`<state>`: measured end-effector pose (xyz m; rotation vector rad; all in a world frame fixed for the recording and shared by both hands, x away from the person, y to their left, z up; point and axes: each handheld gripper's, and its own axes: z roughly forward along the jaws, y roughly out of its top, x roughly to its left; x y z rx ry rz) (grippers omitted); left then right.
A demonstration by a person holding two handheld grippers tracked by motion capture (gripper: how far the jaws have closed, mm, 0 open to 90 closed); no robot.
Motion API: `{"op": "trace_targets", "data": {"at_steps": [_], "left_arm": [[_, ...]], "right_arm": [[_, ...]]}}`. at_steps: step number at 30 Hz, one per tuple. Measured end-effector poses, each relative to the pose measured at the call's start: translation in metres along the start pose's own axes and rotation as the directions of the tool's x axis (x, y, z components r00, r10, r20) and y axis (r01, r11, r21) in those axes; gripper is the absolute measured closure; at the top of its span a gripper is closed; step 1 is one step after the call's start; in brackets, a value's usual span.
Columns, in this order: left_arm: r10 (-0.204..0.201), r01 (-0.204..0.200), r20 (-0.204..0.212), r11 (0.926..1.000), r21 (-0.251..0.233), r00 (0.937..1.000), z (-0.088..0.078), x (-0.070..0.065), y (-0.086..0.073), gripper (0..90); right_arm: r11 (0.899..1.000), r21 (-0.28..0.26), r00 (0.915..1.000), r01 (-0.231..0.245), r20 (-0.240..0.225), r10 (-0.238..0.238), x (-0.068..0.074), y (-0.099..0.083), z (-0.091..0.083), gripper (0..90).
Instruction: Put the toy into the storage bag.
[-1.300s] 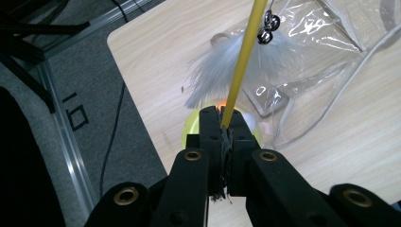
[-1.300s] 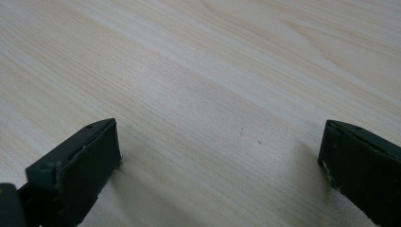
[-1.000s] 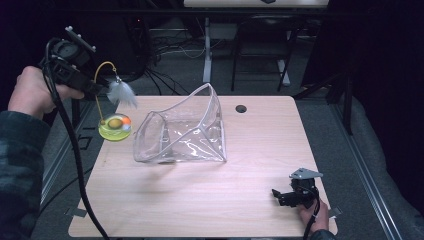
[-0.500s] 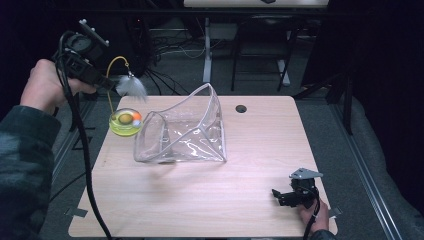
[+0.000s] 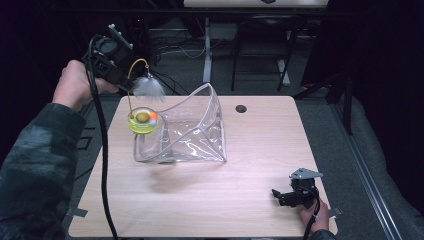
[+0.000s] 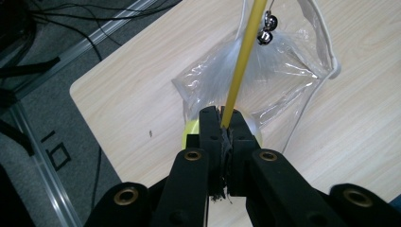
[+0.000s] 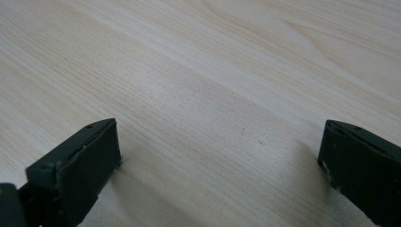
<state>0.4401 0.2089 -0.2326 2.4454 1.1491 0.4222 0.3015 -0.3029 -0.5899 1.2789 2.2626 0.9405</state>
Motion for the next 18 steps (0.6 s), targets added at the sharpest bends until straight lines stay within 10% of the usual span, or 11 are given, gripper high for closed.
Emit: {"op": "trace_targets", "data": {"at_steps": [18], "left_arm": [[0.034, -0.036, 0.047, 0.9976, 0.059, 0.9983, 0.042, -0.014, 0.014, 88.2]], "right_arm": [[1.0, -0.004, 1.0, -0.003, 0.001, 0.003, 0.001, 0.0, 0.0, 0.0]]}}
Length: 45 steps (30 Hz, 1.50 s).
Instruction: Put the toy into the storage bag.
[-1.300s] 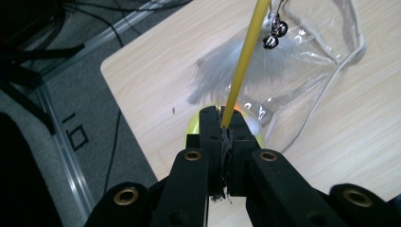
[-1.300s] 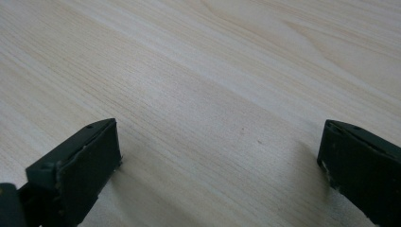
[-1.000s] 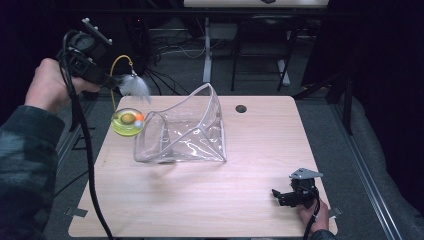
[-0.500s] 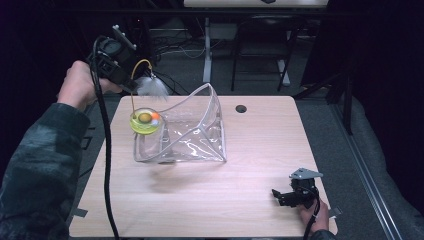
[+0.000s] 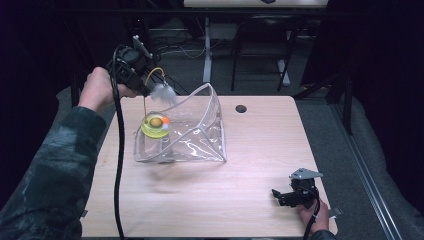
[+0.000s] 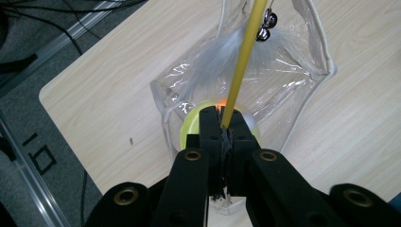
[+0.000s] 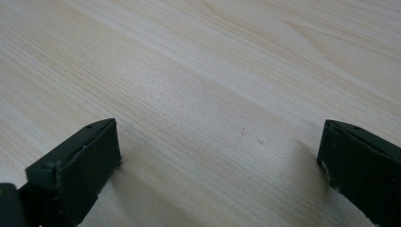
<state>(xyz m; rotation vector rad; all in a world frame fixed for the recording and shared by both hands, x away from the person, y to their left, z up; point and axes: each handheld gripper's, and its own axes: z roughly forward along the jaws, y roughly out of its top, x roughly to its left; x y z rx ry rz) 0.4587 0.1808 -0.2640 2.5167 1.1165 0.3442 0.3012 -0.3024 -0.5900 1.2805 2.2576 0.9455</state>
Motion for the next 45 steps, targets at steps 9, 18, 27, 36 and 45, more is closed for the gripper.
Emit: {"op": "trace_targets", "data": {"at_steps": [9, 18, 27, 36, 45], "left_arm": [[0.007, -0.007, 0.033, 1.0, 0.007, 0.9994, 0.025, -0.002, 0.0, 88.2], [0.0, 0.0, 0.06, 0.9999, 0.012, 0.9982, 0.048, -0.004, 0.0, 88.2], [0.009, -0.01, 0.068, 0.9998, 0.02, 0.9977, 0.066, -0.01, 0.002, 88.2], [0.006, -0.008, 0.085, 0.9995, 0.029, 0.9963, 0.092, -0.018, 0.003, 88.2], [-0.007, 0.001, 0.098, 0.998, 0.063, 0.9952, 0.112, -0.019, 0.0, 88.2]], "right_arm": [[1.0, -0.001, 1.0, 0.0, -0.001, 0.0, 0.0, 0.0, 0.0, 0.0], [1.0, 0.0, 1.0, 0.0, -0.001, 0.0, 0.0, 0.0, 0.0, 0.0], [1.0, 0.0, 1.0, 0.0, -0.001, 0.0, 0.0, 0.0, 0.0, 0.0], [1.0, 0.001, 1.0, 0.001, -0.002, -0.001, 0.0, 0.0, 0.0, 0.0], [1.0, 0.003, 1.0, 0.005, 0.0, -0.005, 0.0, 0.0, 0.0, 0.0]]}}
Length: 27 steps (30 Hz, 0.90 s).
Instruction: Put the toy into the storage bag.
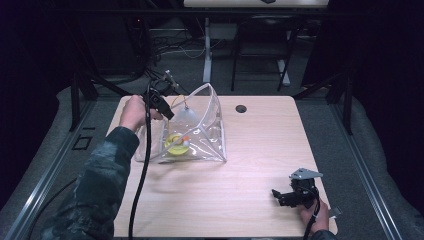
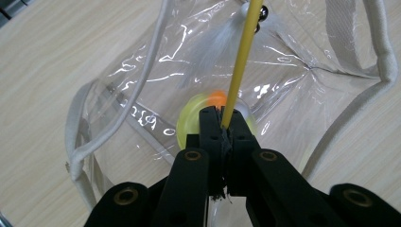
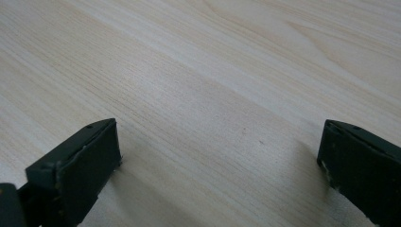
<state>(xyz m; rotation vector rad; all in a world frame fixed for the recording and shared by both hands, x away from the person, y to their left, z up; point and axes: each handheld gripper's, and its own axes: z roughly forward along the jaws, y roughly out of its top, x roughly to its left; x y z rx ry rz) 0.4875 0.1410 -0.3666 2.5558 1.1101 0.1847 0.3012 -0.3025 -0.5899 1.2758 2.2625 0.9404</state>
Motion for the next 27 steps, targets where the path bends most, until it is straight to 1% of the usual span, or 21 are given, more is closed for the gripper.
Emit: {"op": "trace_targets", "data": {"at_steps": [2, 5, 6, 7, 8, 11, 12, 14, 17, 21, 23, 24, 25, 26, 27], "left_arm": [[-0.019, 0.019, 0.014, 0.9998, -0.004, 0.9997, 0.003, 0.002, -0.002, 88.2], [-0.017, 0.017, -0.003, 0.9996, 0.024, 0.9999, 0.006, 0.002, 0.0, 88.2], [-0.025, 0.025, 0.006, 0.9994, 0.022, 0.9997, 0.008, 0.003, -0.001, 88.2], [-0.025, 0.025, 0.006, 0.9994, 0.022, 0.9997, 0.008, 0.003, -0.001, 88.1], [-0.027, 0.027, -0.007, 0.9988, 0.042, 0.9996, 0.011, 0.003, -0.003, 88.1], [-0.038, 0.038, -0.002, 0.9985, 0.038, 0.9993, 0.013, 0.006, -0.004, 88.0], [-0.041, 0.041, 0.005, 0.9985, 0.037, 0.9991, 0.015, 0.006, -0.008, 88.0], [-0.043, 0.042, 0.01, 0.9977, 0.052, 0.999, 0.017, 0.006, -0.01, 87.7], [-0.067, 0.066, 0.021, 0.9968, 0.046, 0.9975, 0.019, 0.01, -0.013, 87.2], [-0.07, 0.069, 0.027, 0.9972, 0.029, 0.9972, 0.022, 0.01, -0.015, 87.0], [-0.078, 0.078, 0.018, 0.9967, 0.024, 0.9968, 0.02, 0.009, -0.015, 87.0], [-0.083, 0.083, 0.037, 0.9965, 0.009, 0.9958, 0.019, 0.008, -0.017, 85.8], [-0.083, 0.083, 0.037, 0.9965, 0.009, 0.9958, 0.019, 0.008, -0.017, 83.9], [-0.08, 0.08, 0.037, 0.9968, 0.007, 0.9961, 0.018, 0.007, -0.019, 83.9], [-0.072, 0.072, 0.043, 0.9974, 0.004, 0.9965, 0.016, 0.007, -0.02, 80.5]], "right_arm": [[1.0, 0.003, 1.0, 0.003, 0.001, -0.003, 0.0, 0.0, 0.0, 0.0], [1.0, 0.0, 1.0, 0.0, -0.002, 0.0, 0.0, 0.0, 0.0, 0.0], [1.0, 0.001, 1.0, 0.001, -0.002, -0.001, 0.0, 0.0, 0.0, 0.0], [1.0, 0.0, 1.0, 0.0, -0.002, 0.0, 0.0, 0.0, 0.0, 0.0], [1.0, 0.0, 1.0, 0.0, -0.002, 0.0, 0.0, 0.0, 0.0, 0.0], [1.0, 0.002, 1.0, 0.002, -0.002, -0.002, 0.0, 0.0, 0.0, 0.0], [1.0, 0.001, 1.0, 0.0, -0.002, 0.0, 0.0, 0.0, 0.0, 0.0], [1.0, 0.001, 1.0, 0.0, -0.002, 0.0, 0.0, 0.0, 0.0, 0.0], [1.0, 0.004, 1.0, 0.003, 0.001, -0.003, 0.0, 0.0, 0.0, 0.0], [1.0, 0.003, 1.0, 0.002, 0.002, -0.002, 0.0, 0.0, 0.0, 0.0], [1.0, 0.0, 1.0, -0.001, -0.001, 0.001, 0.0, 0.0, 0.0, 0.0], [1.0, 0.002, 1.0, 0.002, -0.002, -0.002, 0.0, 0.0, 0.0, 0.0], [1.0, 0.001, 1.0, 0.002, -0.003, -0.002, 0.0, 0.0, 0.0, 0.0], [1.0, 0.001, 1.0, 0.002, -0.003, -0.002, 0.0, 0.0, 0.0, 0.0], [1.0, 0.002, 1.0, 0.001, -0.003, -0.001, 0.0, 0.0, 0.0, 0.0]]}}
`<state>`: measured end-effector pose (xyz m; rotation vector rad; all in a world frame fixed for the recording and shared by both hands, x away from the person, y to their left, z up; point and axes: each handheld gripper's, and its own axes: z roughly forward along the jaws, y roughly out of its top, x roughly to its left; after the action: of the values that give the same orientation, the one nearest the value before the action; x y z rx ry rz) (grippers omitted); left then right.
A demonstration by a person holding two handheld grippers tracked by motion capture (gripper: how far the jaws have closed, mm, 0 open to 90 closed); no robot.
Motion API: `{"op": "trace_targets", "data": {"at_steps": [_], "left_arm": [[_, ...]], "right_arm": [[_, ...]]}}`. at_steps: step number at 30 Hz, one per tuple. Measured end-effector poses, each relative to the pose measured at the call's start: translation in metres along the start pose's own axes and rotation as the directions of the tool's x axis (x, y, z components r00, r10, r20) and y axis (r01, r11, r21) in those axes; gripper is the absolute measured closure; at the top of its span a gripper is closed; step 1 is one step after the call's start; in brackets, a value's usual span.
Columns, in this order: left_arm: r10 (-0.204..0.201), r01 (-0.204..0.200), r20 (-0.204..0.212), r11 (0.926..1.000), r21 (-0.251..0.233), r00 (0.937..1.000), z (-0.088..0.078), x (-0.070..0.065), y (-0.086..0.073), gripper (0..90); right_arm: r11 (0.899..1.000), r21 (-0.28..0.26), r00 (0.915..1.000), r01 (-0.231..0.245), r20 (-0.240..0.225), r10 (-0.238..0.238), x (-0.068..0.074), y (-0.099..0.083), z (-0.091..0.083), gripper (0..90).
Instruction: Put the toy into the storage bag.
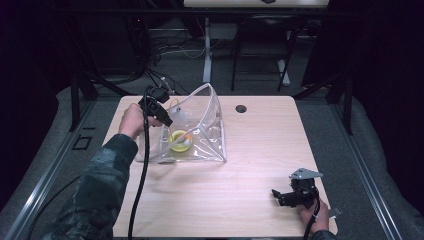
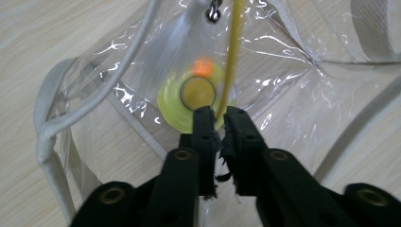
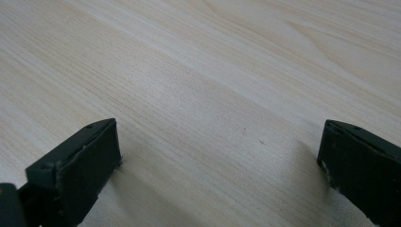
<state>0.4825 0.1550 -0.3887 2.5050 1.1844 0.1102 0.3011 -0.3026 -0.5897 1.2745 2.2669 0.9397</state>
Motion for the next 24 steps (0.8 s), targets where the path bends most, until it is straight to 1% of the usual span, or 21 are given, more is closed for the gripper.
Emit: {"op": "trace_targets", "data": {"at_steps": [1, 2, 3, 4, 5, 6, 7, 8, 9, 10, 11, 12, 13, 14, 15, 16, 18, 20, 23, 24], "left_arm": [[0.014, -0.014, 0.006, 0.9999, -0.005, 0.9999, -0.006, 0.0, -0.002, 76.2], [0.014, -0.014, 0.006, 0.9999, -0.005, 0.9999, -0.006, 0.0, -0.002, 73.7], [0.015, -0.015, 0.014, 0.9997, -0.02, 0.9998, -0.011, 0.0, -0.004, 68.3], [0.014, -0.013, 0.017, 0.9996, -0.026, 0.9998, -0.014, -0.001, -0.005, 68.3], [0.02, -0.019, 0.012, 0.9993, -0.032, 0.9997, -0.018, -0.001, -0.007, 60.7], [0.018, -0.018, 0.004, 0.9993, -0.034, 0.9998, -0.021, -0.001, -0.008, 60.7], [0.019, -0.02, -0.011, 0.9989, -0.041, 0.9998, -0.028, -0.002, -0.009, 51.7], [0.016, -0.017, -0.015, 0.9983, -0.056, 0.9998, -0.031, -0.002, -0.01, 51.7], [0.009, -0.011, -0.034, 0.9967, -0.081, 0.9994, -0.04, -0.003, -0.013, 46.2], [0.009, -0.011, -0.034, 0.9967, -0.081, 0.9994, -0.04, -0.003, -0.013, 43.7], [0.011, -0.013, -0.036, 0.9967, -0.08, 0.9993, -0.045, -0.002, -0.015, 40.9], [0.001, -0.005, -0.039, 0.9953, -0.097, 0.9992, -0.052, 0.0, -0.02, 38.7], [0.001, -0.005, -0.039, 0.9953, -0.097, 0.9992, -0.052, 0.0, -0.02, 36.3], [-0.006, 0.002, -0.045, 0.9946, -0.104, 0.999, -0.055, 0.001, -0.022, 36.3], [-0.017, 0.012, -0.05, 0.9939, -0.11, 0.9986, -0.059, 0.003, -0.026, 33.2], [-0.02, 0.014, -0.052, 0.9934, -0.114, 0.9985, -0.061, 0.005, -0.028, 30.4], [-0.037, 0.029, -0.059, 0.9912, -0.129, 0.9976, -0.066, 0.008, -0.035, 25.7], [-0.038, 0.028, -0.069, 0.9906, -0.134, 0.9969, -0.07, 0.01, -0.041, 21.0], [-0.057, 0.046, -0.077, 0.9884, -0.145, 0.9954, -0.077, 0.014, -0.052, 14.7], [-0.059, 0.045, -0.09, 0.9871, -0.154, 0.9942, -0.081, 0.015, -0.058, 14.0]], "right_arm": [[1.0, -0.004, 1.0, -0.003, -0.001, 0.003, 0.0, 0.0, 0.0, 0.0], [1.0, -0.004, 1.0, -0.003, -0.001, 0.003, 0.0, 0.0, 0.0, 0.0], [1.0, -0.002, 1.0, -0.002, 0.001, 0.002, 0.0, 0.0, 0.0, 0.0], [1.0, -0.002, 1.0, -0.002, 0.001, 0.002, 0.0, 0.0, 0.0, 0.0], [1.0, -0.004, 1.0, -0.003, 0.001, 0.003, 0.0, 0.0, 0.0, 0.0], [1.0, -0.004, 1.0, -0.003, 0.001, 0.003, 0.0, 0.0, 0.0, 0.0], [1.0, -0.004, 1.0, -0.003, 0.001, 0.003, 0.0, 0.0, 0.0, 0.0], [1.0, -0.004, 1.0, -0.003, 0.001, 0.003, 0.0, 0.0, 0.0, 0.0], [1.0, -0.003, 1.0, -0.002, 0.001, 0.002, 0.0, 0.0, 0.0, 0.0], [1.0, -0.003, 1.0, -0.002, 0.001, 0.002, 0.0, 0.0, 0.0, 0.0], [1.0, -0.003, 1.0, -0.002, 0.002, 0.002, 0.0, 0.0, 0.0, 0.0], [1.0, -0.003, 1.0, -0.003, 0.002, 0.003, 0.0, 0.0, 0.0, 0.0], [1.0, -0.003, 1.0, -0.003, 0.002, 0.003, 0.0, 0.0, 0.0, 0.0], [1.0, -0.003, 1.0, -0.003, 0.002, 0.003, 0.0, 0.0, 0.0, 0.0], [1.0, -0.003, 1.0, -0.002, 0.002, 0.002, 0.0, 0.0, 0.0, 0.0], [1.0, -0.003, 1.0, -0.002, 0.002, 0.002, 0.0, 0.0, 0.0, 0.0], [1.0, -0.003, 1.0, -0.002, 0.002, 0.002, 0.0, 0.0, 0.0, 0.0], [1.0, -0.003, 1.0, -0.002, 0.002, 0.002, 0.0, 0.0, 0.0, 0.0], [1.0, -0.003, 1.0, -0.002, 0.002, 0.002, 0.0, 0.0, 0.0, 0.0], [1.0, -0.002, 1.0, -0.002, 0.003, 0.002, 0.0, 0.0, 0.0, 0.0]]}}
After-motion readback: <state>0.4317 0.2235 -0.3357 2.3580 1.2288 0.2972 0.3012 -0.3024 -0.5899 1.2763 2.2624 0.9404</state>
